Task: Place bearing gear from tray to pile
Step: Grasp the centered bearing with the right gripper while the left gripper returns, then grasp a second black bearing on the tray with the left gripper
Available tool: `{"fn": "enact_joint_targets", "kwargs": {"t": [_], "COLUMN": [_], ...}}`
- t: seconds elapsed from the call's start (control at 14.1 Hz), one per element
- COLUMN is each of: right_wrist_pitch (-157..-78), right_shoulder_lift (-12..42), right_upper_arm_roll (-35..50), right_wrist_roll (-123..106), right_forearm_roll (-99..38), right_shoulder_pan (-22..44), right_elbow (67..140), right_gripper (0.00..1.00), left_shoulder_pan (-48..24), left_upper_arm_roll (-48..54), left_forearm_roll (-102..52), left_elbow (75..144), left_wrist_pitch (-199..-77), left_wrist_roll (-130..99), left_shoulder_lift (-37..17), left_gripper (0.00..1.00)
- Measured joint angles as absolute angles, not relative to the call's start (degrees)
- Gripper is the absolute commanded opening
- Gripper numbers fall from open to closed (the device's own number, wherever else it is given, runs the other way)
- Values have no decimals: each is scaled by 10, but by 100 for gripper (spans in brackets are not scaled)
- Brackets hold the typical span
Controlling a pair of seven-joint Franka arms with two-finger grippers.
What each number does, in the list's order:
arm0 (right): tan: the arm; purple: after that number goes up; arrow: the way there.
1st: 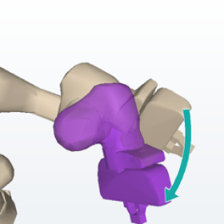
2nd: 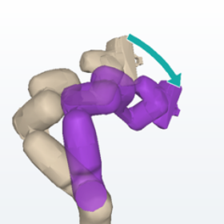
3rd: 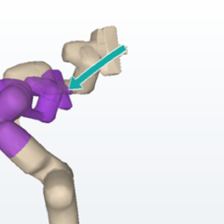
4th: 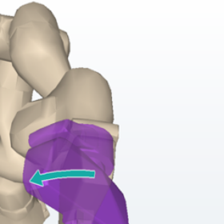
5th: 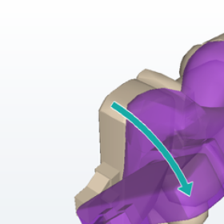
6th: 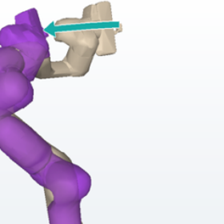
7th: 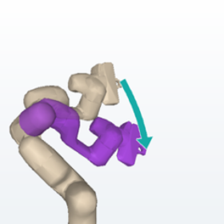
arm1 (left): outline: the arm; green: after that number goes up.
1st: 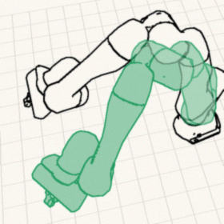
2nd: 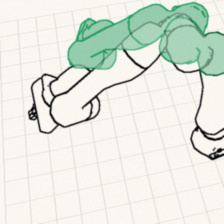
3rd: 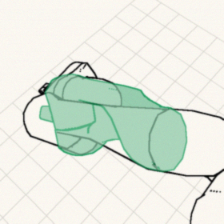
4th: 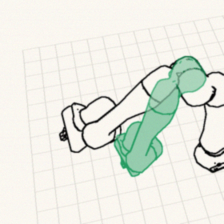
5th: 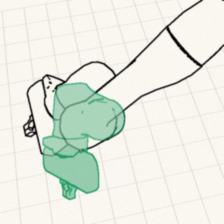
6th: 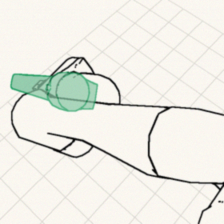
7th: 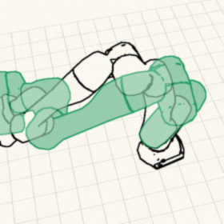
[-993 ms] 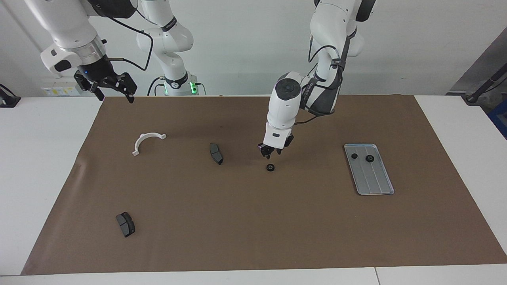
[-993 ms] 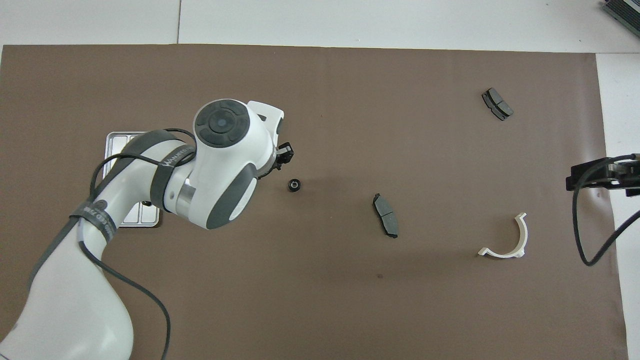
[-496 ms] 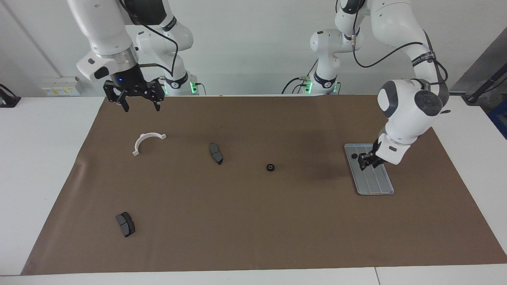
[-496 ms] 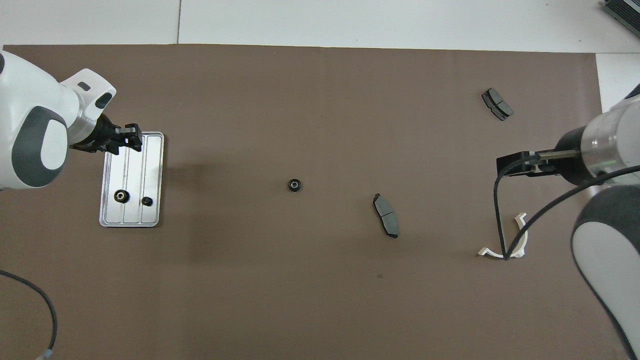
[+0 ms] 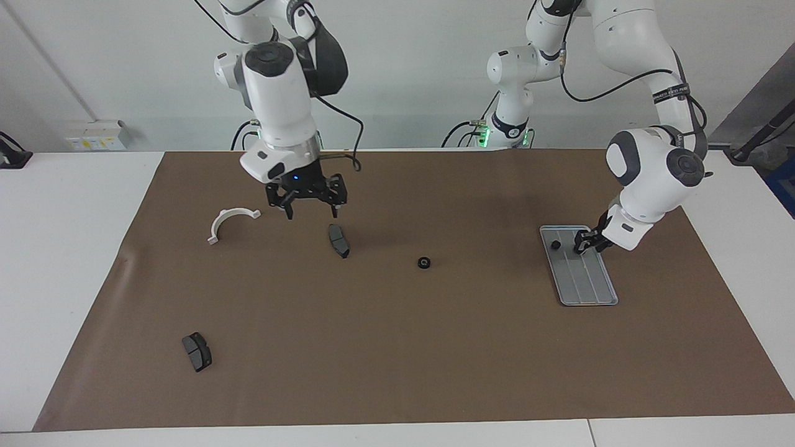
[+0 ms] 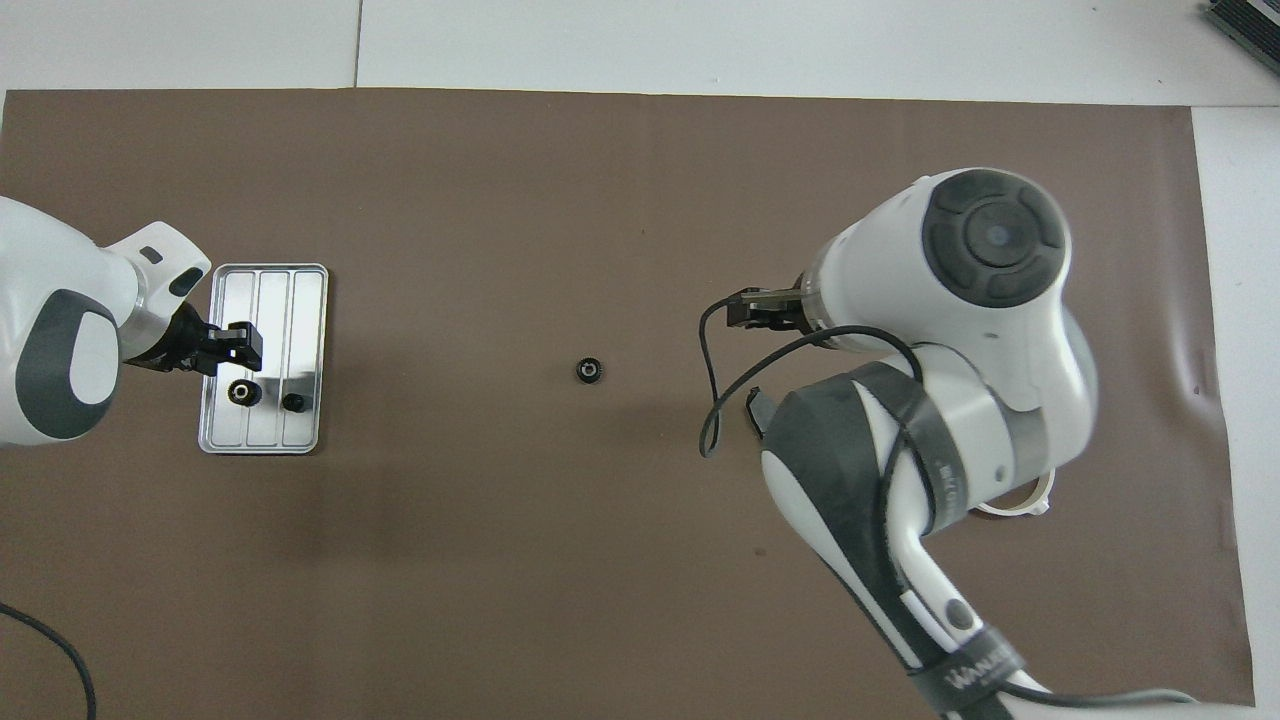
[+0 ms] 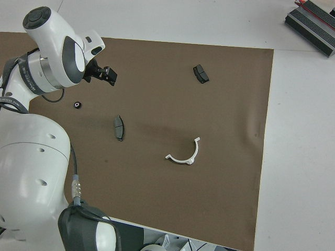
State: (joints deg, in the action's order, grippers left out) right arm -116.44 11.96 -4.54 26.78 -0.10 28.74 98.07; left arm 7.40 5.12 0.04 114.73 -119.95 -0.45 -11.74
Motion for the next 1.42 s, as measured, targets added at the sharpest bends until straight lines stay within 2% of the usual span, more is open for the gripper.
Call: {"fn": "enact_joint_targets", "kwargs": {"t": [0.28, 0.5, 0.85, 0.92, 0.99, 1.06, 1.13, 1.21, 1.42], "right_wrist_pitch": [-1237, -1265, -1307, -1315, -1318, -1318, -1318, -1318, -1318], "right_shoulder_lift": [195, 243, 336, 345, 349, 350, 350, 350, 351], "right_upper_arm_roll": [-45, -46, -46, -46, -46, -46, -46, -46, -46], "right_wrist_roll": [332, 370, 400, 400, 400, 400, 400, 400, 400], "right_forearm_roll": [-1, 0, 17, 19, 22, 24, 25, 25, 26], "right_shoulder_pan": [343, 379, 405, 407, 410, 412, 416, 419, 423], "right_elbow": [957, 945, 883, 880, 878, 876, 875, 875, 875], "right_gripper": [100, 100, 100, 87, 82, 80, 72, 69, 69], "left_shoulder_pan": [97, 102, 101, 101, 101, 101, 101, 101, 101], "left_upper_arm_roll": [51, 51, 56, 56, 56, 56, 56, 56, 56], "left_forearm_roll": [0, 0, 0, 0, 0, 0, 0, 0, 0], "left_elbow": [1189, 1227, 1239, 1240, 1243, 1247, 1254, 1259, 1266], "left_wrist_pitch": [-1235, -1285, -1303, -1308, -1313, -1321, -1331, -1337, -1343], "left_wrist_roll": [-5, -18, -50, -52, -52, -52, -53, -53, -53], "left_shoulder_lift": [-100, -93, -89, -88, -88, -88, -88, -88, -88], "left_gripper": [56, 56, 56, 56, 56, 56, 56, 56, 56]}}
